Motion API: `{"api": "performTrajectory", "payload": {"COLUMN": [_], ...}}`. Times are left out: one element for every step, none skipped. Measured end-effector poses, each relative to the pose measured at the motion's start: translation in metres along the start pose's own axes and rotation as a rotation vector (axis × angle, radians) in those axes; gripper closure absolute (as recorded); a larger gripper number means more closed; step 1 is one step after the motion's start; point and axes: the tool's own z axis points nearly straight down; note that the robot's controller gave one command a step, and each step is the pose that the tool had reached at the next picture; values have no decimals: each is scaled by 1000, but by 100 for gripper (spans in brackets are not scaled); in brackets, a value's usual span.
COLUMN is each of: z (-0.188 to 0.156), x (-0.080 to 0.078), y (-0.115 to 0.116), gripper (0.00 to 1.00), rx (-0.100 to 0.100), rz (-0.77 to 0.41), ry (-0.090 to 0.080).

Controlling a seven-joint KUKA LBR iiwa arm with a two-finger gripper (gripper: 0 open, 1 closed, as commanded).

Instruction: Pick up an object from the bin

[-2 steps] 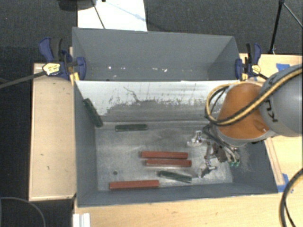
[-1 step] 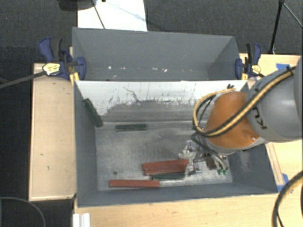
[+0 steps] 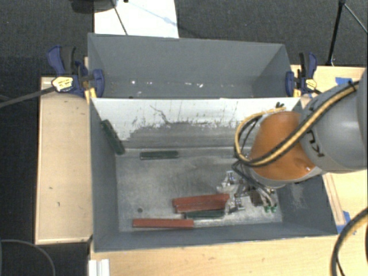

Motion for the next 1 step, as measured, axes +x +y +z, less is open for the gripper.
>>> {"api": "performTrajectory", "payload": {"z": [-189], "x": [-19], "y": [4], "gripper": [100], "rx": [0], "rz": [-40], "ry": [8]}}
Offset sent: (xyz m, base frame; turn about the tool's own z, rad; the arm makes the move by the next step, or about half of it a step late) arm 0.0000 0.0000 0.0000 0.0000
